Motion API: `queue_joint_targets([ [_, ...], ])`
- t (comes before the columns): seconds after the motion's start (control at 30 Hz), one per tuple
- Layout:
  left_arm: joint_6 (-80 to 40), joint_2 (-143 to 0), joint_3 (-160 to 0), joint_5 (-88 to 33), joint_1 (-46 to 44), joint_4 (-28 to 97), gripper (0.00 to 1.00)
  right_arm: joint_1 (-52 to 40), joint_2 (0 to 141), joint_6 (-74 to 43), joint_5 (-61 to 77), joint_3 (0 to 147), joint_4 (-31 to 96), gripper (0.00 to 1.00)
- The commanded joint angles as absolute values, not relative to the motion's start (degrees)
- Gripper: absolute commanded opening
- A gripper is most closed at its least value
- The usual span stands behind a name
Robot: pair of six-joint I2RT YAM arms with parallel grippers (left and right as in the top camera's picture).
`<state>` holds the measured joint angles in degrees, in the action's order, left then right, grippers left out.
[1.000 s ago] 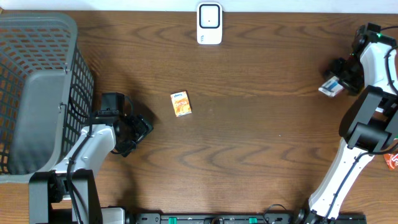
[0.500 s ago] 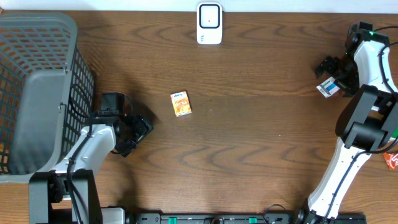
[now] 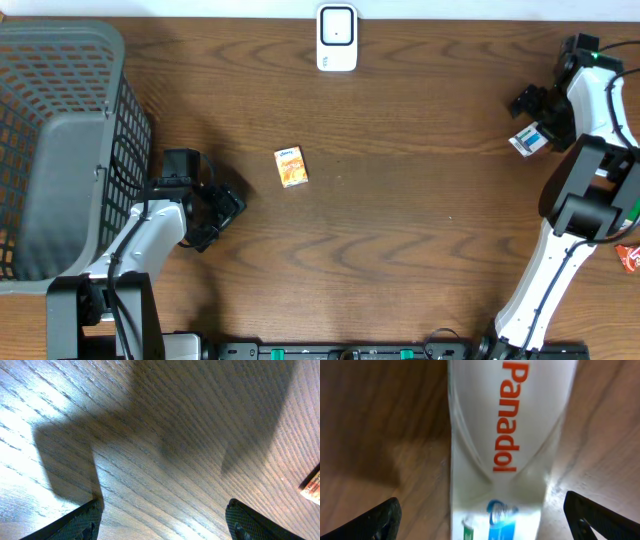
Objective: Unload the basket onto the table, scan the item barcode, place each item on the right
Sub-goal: 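Lower and adjust the box at the right edge with the right gripper, then release the Panadol box at the right edge and lift the right gripper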
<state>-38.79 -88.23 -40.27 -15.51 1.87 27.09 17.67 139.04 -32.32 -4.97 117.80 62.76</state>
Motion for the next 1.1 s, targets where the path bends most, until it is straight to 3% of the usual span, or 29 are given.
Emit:
queue_joint_targets([
  [0.0,-38.0,-95.0,-33.1,-5.06,3.25,29.5,0.82,17.76,140.73,-33.85,-6.22,118.34,62.22,0.98],
  [0.2,-38.0,-95.0,-33.1,-5.06,3.25,29.5,0.82,18.28,141.88,-33.8,-7.68,118.34,62.22,0.86],
  [0.43,-38.0,-95.0,-33.1,-5.06,3.25,29.5,0.82,19.03,143.72,-33.61,-7.42,118.34,63.31,0.43],
  [0.73,-38.0,-95.0,-33.1,-5.06,3.25,29.5,0.82,21.06,142.91,-32.53,-8.16,118.41,67.22,0.42],
  [1.07,-38.0,-95.0,-33.1,-5.06,3.25,29.5,0.83,30.96,141.53,-30.96,-10.96,118.41,72.29,0.36],
])
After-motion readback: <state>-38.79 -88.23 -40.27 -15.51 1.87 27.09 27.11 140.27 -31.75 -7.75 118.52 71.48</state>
